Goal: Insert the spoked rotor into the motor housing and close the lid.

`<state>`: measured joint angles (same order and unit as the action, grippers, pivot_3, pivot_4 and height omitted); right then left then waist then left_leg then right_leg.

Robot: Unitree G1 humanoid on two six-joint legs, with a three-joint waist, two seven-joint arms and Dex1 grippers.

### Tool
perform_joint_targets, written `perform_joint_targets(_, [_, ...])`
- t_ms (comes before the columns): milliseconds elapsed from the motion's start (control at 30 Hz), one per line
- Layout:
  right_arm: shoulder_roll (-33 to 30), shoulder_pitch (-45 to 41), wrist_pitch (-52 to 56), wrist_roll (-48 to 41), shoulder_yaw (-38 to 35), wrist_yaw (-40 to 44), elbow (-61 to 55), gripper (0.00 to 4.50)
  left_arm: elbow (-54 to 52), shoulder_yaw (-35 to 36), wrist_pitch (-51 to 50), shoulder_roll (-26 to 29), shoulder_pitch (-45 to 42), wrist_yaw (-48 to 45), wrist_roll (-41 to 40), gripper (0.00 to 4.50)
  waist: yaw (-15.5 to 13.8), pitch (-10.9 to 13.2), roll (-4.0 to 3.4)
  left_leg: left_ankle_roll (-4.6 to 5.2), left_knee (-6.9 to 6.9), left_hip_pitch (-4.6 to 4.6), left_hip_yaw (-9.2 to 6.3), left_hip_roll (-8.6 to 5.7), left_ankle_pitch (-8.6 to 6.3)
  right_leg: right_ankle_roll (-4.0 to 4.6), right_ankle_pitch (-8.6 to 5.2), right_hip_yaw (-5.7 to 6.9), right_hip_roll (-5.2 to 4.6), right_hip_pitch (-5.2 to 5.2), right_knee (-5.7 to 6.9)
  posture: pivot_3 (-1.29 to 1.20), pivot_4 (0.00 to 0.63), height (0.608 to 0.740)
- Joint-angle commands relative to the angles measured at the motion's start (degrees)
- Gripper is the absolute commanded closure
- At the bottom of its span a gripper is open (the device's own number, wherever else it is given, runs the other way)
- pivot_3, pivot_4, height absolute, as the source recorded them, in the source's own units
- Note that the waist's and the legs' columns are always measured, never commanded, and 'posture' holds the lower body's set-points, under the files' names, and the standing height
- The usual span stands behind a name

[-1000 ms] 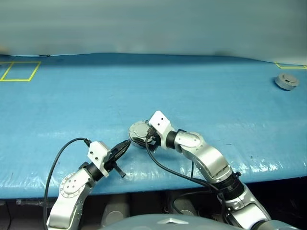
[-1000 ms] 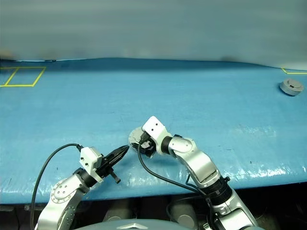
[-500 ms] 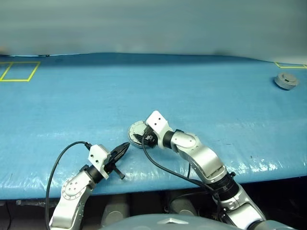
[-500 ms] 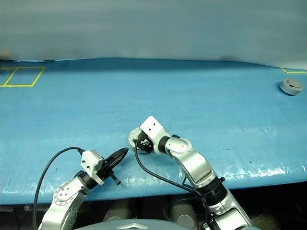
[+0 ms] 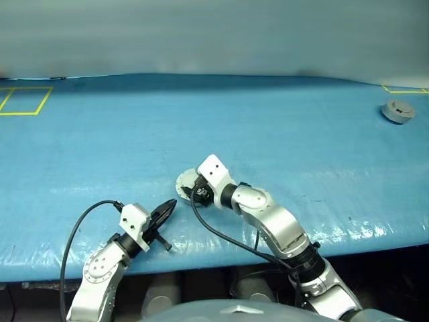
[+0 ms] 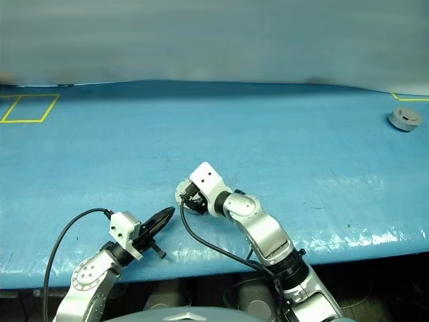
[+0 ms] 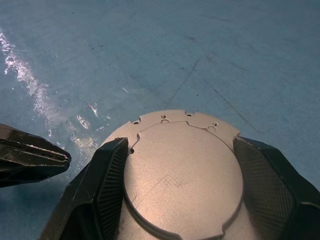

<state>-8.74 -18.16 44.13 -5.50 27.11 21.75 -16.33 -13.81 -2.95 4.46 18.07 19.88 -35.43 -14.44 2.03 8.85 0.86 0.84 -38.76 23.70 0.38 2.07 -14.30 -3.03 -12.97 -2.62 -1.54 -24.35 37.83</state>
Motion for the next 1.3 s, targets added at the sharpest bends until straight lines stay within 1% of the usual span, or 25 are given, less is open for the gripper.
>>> perform_joint_targets(33, [0.4,1.2,-1.6,0.5,1.3,0.2,-1.6,1.48,-0.2,-0.1,1.8,-0.3,0.2,0.0,-0.2,4.5,0.0,0.0,0.01,0.0,0.04,0.0,0.03,-0.01,0.0,0.0,0.0,-0.02,0.0,0.01,0.0,0.0,0.15,0.74])
perform_joint_targets(200, [-1.2,2.3,-5.9,1.0,1.4,2.4,0.9,1.48,0.3,-0.4,1.9,-0.5,0.0,-0.3,-0.3,4.5,0.0,0.0,0.02,0.0,0.21,0.0,0.15,-0.02,0.0,0.02,-0.01,-0.11,0.01,0.0,-0.02,0.0,0.15,0.74])
perform_joint_targets(500, [-3.2,-0.8,-8.2,1.1,0.0,6.3,4.6,1.48,1.2,-0.8,2.2,-0.5,-0.6,-0.8,-0.5,4.5,0.0,0.0,0.04,0.0,0.44,-0.12,0.27,-0.05,0.01,0.06,-0.04,-0.17,0.06,-0.03,-0.03,0.0,0.15,0.74])
perform_joint_targets(767, [-2.9,-1.5,-12.4,1.8,0.5,8.4,9.6,1.48,1.8,-0.8,2.7,-0.5,-0.6,-1.2,-0.5,4.5,0.1,-0.1,0.08,0.0,0.51,-0.2,0.39,-0.05,0.01,0.14,-0.02,-0.21,0.14,-0.03,-0.02,0.0,0.15,0.74])
perform_joint_targets(967, [-1.3,-0.1,-13.2,2.7,-0.2,6.9,11.6,1.48,1.8,-1.0,2.7,-0.5,-0.5,-1.2,-0.5,4.5,0.2,-0.1,0.14,-0.01,0.52,-0.37,0.58,0.02,0.02,0.26,0.06,-0.24,0.22,0.0,0.02,0.0,0.15,0.74])
perform_joint_targets(1167, [-1.9,0.9,-15.3,3.4,0.4,8.2,12.3,1.48,1.9,-1.3,2.6,-0.6,-0.5,-1.2,-0.6,4.5,0.2,-0.1,0.17,-0.01,0.62,-0.66,0.72,0.07,0.02,0.28,0.06,-0.35,0.17,-0.03,-0.02,0.0,0.15,0.74])
perform_joint_targets(1300, [-2.8,0.1,-16.3,3.6,-0.1,9.6,14.0,1.48,2.0,-1.5,2.5,-0.5,-0.7,-1.4,-0.6,4.5,0.2,-0.2,0.21,-0.01,0.71,-0.76,0.86,0.07,0.02,0.27,0.06,-0.48,0.17,-0.02,-0.02,0.0,0.15,0.74])
